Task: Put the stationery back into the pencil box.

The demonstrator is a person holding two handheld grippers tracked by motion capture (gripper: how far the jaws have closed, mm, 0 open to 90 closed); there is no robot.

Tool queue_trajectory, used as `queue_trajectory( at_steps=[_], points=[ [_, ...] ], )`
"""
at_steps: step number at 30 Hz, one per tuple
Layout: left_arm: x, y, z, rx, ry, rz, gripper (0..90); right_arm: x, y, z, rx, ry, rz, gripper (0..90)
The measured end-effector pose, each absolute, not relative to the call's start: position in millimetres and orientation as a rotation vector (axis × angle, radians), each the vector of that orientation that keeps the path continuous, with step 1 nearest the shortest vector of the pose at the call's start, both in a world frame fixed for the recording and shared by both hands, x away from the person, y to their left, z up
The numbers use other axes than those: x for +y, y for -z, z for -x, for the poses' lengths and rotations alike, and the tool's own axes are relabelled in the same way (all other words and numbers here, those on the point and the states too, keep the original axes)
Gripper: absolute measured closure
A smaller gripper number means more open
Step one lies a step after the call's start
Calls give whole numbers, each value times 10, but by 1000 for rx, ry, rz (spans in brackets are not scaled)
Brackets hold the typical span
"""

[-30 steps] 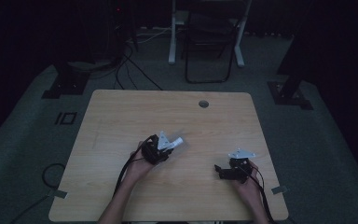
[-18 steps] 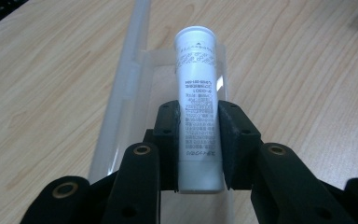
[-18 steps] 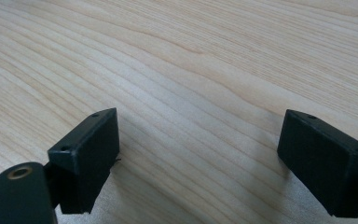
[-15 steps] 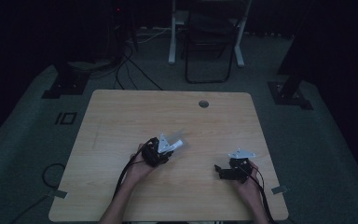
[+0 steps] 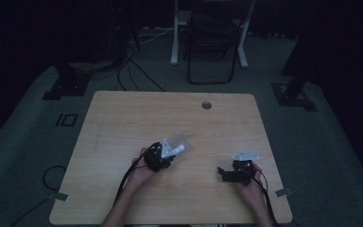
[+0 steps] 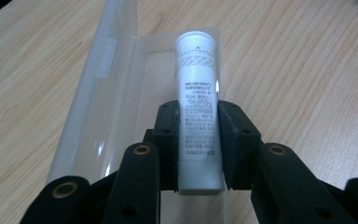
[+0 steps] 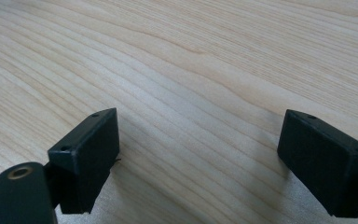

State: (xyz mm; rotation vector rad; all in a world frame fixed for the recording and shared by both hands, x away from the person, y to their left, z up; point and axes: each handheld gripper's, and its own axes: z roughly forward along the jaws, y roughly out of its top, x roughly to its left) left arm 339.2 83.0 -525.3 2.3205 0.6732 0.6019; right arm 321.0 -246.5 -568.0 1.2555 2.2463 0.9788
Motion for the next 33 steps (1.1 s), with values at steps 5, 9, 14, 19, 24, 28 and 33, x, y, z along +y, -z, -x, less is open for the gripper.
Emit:
queue_trajectory(
  at_steps=[5,9,14,19,24,28,33],
  points=[
    [837,5264,-3394,675,-620,-2326,708,-2465,5681,-3211,2246,-979,-1255,126],
    [844,5280,-3404,680,-630,-2331,708,-2465,5681,-3211,2246,-979,-1255,126],
    [844,5301,-3409,686,-640,-2341,706,-2465,5681,-3210,2246,-979,-1256,126],
    [846,5305,-3408,687,-654,-2342,695,-2465,5681,-3210,2246,-979,-1256,126],
    [865,5253,-3383,685,-644,-2323,627,-2465,5680,-3210,2247,-979,-1256,126],
    [889,5168,-3318,672,-625,-2280,607,-2465,5681,-3209,2246,-979,-1256,126],
    [933,5075,-3215,658,-584,-2231,584,-2465,5681,-3210,2247,-979,-1255,126]
  ],
)
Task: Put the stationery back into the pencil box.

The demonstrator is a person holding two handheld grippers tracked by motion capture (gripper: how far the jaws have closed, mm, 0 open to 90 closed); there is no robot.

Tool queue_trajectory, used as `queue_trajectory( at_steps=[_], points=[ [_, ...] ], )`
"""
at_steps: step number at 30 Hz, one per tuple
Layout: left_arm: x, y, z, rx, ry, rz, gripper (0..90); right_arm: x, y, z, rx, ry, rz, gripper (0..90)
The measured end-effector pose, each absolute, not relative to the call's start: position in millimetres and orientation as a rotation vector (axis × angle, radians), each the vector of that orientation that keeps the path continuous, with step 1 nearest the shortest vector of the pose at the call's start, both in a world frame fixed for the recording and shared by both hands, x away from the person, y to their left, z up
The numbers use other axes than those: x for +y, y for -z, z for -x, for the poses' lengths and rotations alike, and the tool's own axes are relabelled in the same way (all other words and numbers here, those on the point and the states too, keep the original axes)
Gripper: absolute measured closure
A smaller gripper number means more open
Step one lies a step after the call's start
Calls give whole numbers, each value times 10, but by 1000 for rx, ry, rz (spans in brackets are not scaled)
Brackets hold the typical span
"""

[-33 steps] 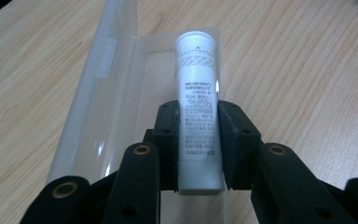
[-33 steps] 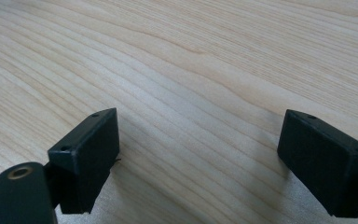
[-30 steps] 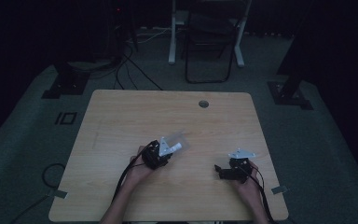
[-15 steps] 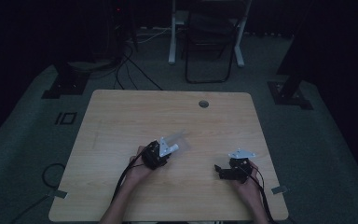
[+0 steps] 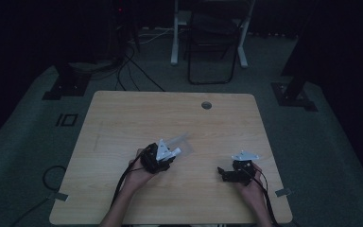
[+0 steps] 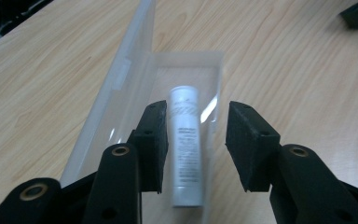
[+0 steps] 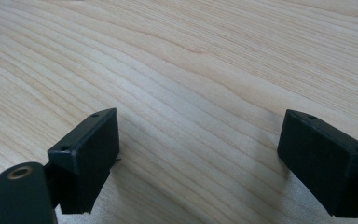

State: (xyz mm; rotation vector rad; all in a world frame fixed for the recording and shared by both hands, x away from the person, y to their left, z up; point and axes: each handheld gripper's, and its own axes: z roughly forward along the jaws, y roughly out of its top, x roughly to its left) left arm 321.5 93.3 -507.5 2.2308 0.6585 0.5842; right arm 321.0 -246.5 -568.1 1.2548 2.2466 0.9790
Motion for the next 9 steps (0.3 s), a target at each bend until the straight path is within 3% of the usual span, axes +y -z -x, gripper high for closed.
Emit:
queue_trajectory(
  at_steps=[9],
  points=[
    [958,5152,-2951,639,-514,-2198,546,-2466,5680,-3210,2247,-979,-1254,126]
  ],
)
